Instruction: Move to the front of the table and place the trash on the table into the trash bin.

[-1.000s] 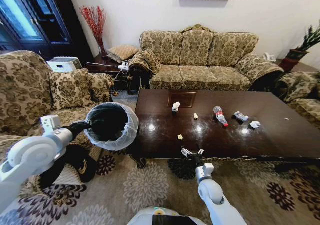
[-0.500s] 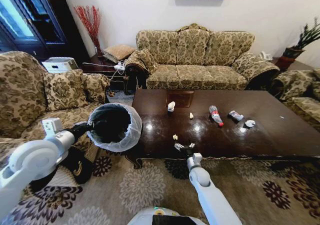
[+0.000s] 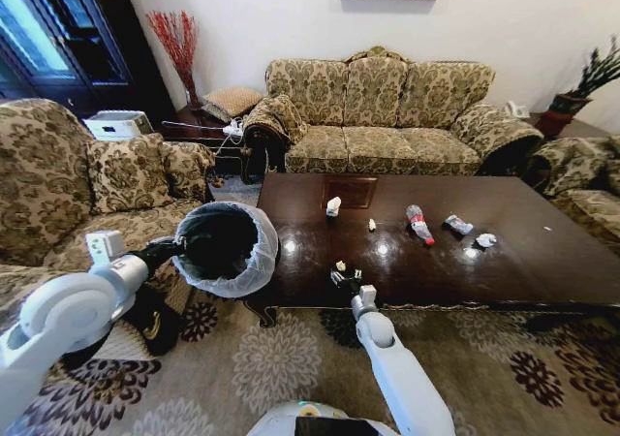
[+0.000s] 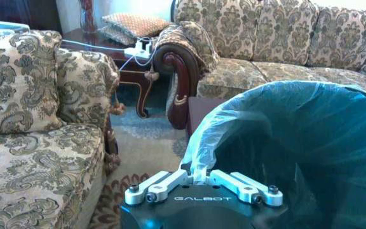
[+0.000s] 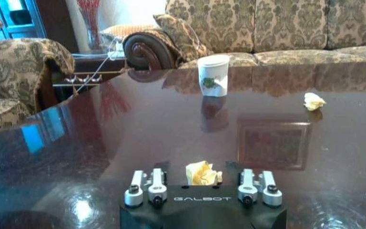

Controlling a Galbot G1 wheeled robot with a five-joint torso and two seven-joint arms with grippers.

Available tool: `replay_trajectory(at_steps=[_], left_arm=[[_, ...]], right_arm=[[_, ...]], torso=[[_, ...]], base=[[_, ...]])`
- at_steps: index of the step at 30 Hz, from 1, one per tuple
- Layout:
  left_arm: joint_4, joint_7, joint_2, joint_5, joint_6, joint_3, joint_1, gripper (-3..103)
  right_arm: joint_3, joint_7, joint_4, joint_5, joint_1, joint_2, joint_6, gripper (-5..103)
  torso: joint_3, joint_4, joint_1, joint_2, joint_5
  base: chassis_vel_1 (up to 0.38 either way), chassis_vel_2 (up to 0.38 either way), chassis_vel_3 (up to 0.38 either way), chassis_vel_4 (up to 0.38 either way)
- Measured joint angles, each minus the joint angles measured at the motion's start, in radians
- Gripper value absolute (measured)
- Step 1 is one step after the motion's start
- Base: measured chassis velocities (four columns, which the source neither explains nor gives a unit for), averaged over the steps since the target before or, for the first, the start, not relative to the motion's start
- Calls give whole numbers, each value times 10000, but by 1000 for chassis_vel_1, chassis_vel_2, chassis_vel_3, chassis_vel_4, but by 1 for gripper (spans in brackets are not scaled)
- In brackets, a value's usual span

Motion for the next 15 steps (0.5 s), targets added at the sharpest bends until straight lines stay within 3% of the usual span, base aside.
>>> replay_trajectory(at_steps=[2,3,6,13,15], left_arm=[[1,0,1,-1,-7,0,-3,0],[4,0,2,-2,-20,0,-11,0],[4,3,-4,-5,-24,0,-13,0],[-19,20,-17,-6,-69,1,11,0],[-19,20,-10,-6,-74,3,11,0]], right_arm=[[-8,1,-17,-5,5,0,-24,54],[-12,13,-39,-29,4,15,-100,44],[-12,30,-44,-31,-14,39,-173,38],[-5,5,13,69,-114,-71,-110,6],[1,-16,66,69,-140,-107,-95,6]], torso=[[0,0,0,0,0],[0,0,1,0,0],[0,-1,0,0,1],[-1,0,0,0,1],[-1,0,0,0,1]], base=[[0,0,0,0],[0,0,0,0],[0,0,0,0],[0,0,0,0],[0,0,0,0]])
